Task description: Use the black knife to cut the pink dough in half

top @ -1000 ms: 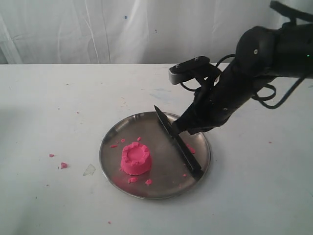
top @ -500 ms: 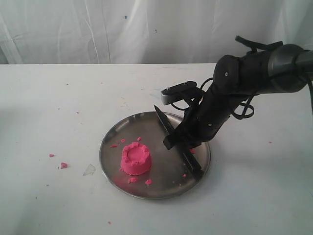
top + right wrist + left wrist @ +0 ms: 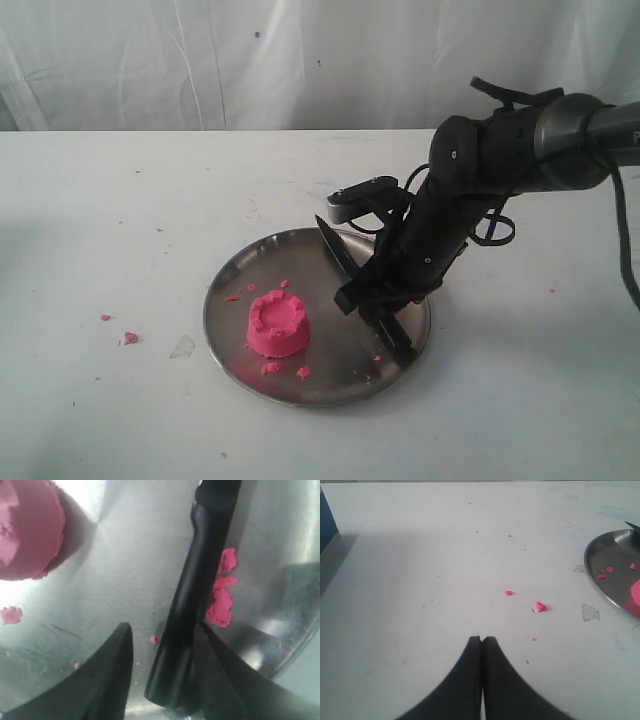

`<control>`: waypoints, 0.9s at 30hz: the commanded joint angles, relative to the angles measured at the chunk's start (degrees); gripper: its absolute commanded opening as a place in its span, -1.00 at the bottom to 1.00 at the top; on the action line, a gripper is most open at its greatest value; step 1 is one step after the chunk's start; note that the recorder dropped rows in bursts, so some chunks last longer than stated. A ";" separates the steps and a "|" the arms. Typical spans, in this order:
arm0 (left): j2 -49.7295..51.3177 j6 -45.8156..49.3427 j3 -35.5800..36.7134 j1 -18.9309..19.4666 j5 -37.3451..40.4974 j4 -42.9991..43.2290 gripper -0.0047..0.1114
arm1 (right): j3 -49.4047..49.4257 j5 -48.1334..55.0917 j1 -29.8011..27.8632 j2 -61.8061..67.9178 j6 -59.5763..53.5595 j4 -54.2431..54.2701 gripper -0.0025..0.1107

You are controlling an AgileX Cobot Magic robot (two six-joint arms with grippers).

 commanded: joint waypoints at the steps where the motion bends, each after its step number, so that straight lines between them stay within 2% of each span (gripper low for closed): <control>1: -0.29 -0.05 0.10 -0.38 -0.13 -0.27 -0.92 | -0.36 -0.82 0.04 0.82 3.04 -3.95 -0.28; 20: -0.29 -0.05 0.10 -0.38 -0.13 -0.27 -0.92 | -0.36 0.02 0.04 3.51 4.86 -4.75 -0.30; 23: -0.29 -0.05 0.10 -0.38 -0.13 -0.27 -0.92 | -0.36 -0.22 0.04 3.51 4.86 -4.75 -0.47; 25: -0.29 -0.05 0.10 -0.38 -0.13 -0.27 -0.92 | -0.46 -0.20 0.04 3.51 4.96 -4.88 -0.69; 26: -0.29 -0.05 0.10 -0.38 -0.13 -0.27 -0.92 | -0.83 0.13 0.04 3.51 4.96 -4.88 -0.93; 27: -0.29 -0.05 0.10 -0.38 -0.13 -0.27 -0.92 | -1.10 0.54 0.04 3.39 4.96 -4.99 -0.96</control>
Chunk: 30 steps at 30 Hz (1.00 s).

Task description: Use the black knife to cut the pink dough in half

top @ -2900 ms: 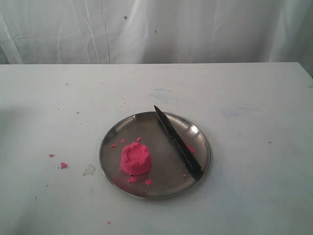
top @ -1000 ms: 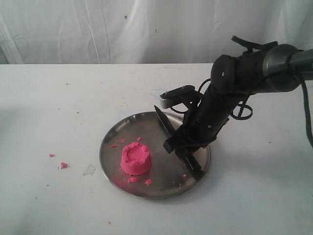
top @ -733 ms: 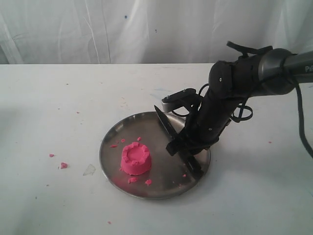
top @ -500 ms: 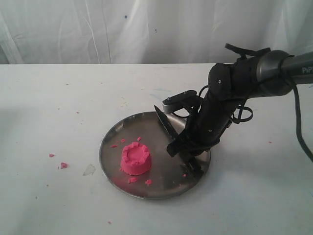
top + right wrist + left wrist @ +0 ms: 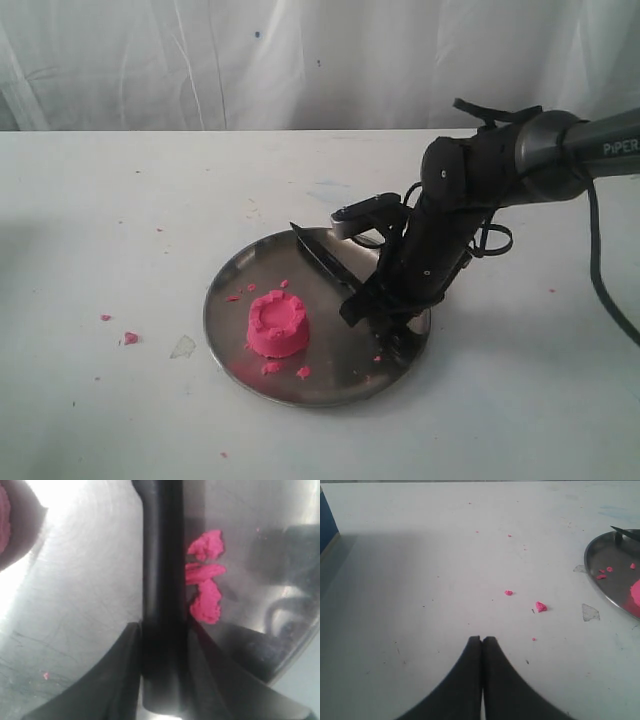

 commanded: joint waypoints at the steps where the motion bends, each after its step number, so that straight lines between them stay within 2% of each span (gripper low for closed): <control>1: -0.29 -0.05 0.10 -0.38 -0.13 -0.27 -0.92 | -1.69 1.67 0.04 -0.71 0.10 -1.07 -0.96; 4: -0.29 -0.05 0.10 -0.38 -0.13 -0.27 -0.92 | -3.80 6.53 0.04 -3.68 0.10 -3.74 -0.96; 8: -0.29 -0.05 0.10 -0.38 -0.13 -0.27 -0.92 | -3.85 25.18 0.04 -8.81 0.10 -4.53 -0.96; 10: -0.29 -0.05 0.10 -0.38 -0.13 -0.27 -0.92 | -3.57 29.70 0.04 -8.93 0.37 -4.53 -0.96; 15: -0.29 -0.05 0.10 -0.38 -0.13 -0.27 -0.92 | 2.96 21.04 0.04 -7.51 0.98 -4.54 -0.96; 30: -0.29 -0.05 0.10 -0.38 -0.13 -0.27 -0.92 | 2.94 21.03 0.04 -3.83 -2.09 -2.10 -0.96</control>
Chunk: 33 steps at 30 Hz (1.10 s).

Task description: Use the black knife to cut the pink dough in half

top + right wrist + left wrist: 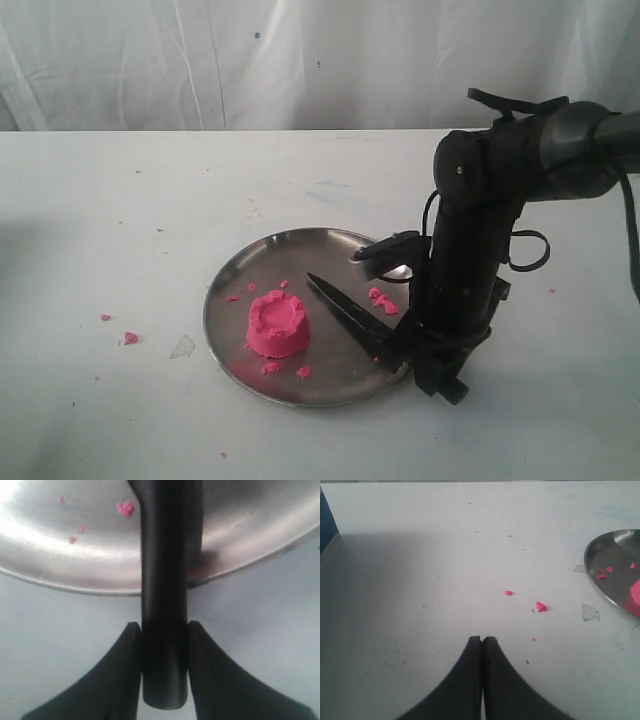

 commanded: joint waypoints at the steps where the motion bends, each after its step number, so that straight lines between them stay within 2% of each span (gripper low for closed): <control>1: -0.29 -0.05 0.10 -0.38 -0.13 -0.27 -0.92 | 0.27 1.63 0.04 0.25 -0.75 0.94 -0.96; 8: -0.29 -0.05 0.10 -0.38 -0.13 -0.27 -0.92 | 0.27 2.05 0.04 0.25 -1.95 0.94 -0.93; 17: -0.29 -0.05 0.10 -0.38 -0.13 -0.27 -0.92 | 0.16 -0.61 0.04 0.14 -2.63 0.94 -0.46; 28: -0.29 -0.05 0.10 -0.38 -0.13 -0.27 -0.92 | -1.38 0.79 0.04 -0.21 -3.15 0.94 -0.44; 33: -0.29 -0.05 0.10 -0.38 -0.13 -0.27 -0.92 | -1.38 2.61 0.04 -0.21 -3.15 0.94 -0.34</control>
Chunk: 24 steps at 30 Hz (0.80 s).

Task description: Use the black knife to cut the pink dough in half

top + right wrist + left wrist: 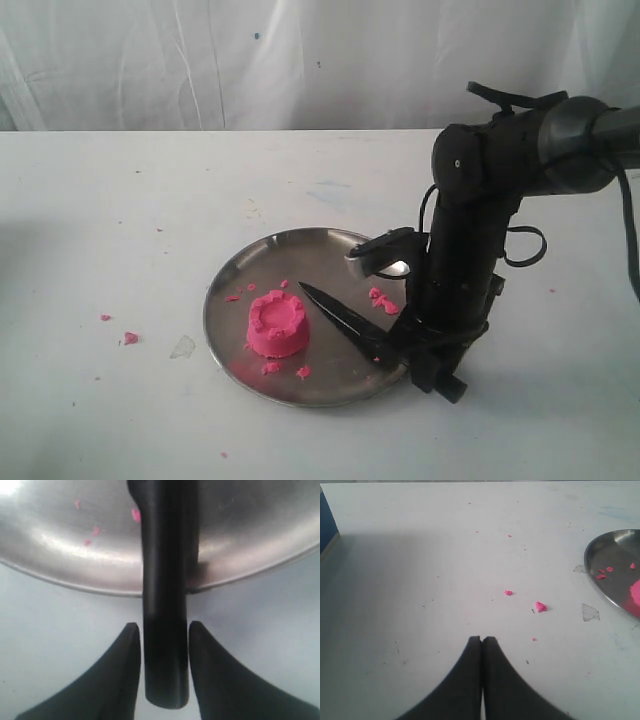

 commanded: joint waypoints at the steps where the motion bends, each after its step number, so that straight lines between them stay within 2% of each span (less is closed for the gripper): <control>1: -0.29 -0.05 0.10 -0.38 -0.13 -0.27 -0.92 | -0.29 0.99 0.04 -0.33 -0.85 0.13 -0.33; 5: -0.29 -0.05 0.10 -0.38 -0.13 -0.27 -0.92 | -1.81 1.09 0.04 -0.87 -0.83 -0.09 -0.33; 11: -0.29 -0.05 0.10 -0.38 -0.13 -0.27 -0.92 | -5.73 6.77 0.04 -4.75 -0.20 0.15 -0.33; 16: -0.29 -0.05 0.10 -0.38 -0.13 -0.27 -0.92 | -6.02 6.10 -0.06 -10.48 -0.20 -1.79 -0.33; 20: -0.29 -0.05 0.10 -0.38 -0.13 -0.27 -0.92 | -4.10 3.49 -1.99 -15.55 5.02 -10.36 -0.33; 24: -0.29 -0.05 0.10 -0.38 -0.13 -0.27 -0.92 | 1.83 -5.83 -9.30 -20.93 16.41 -23.33 -0.33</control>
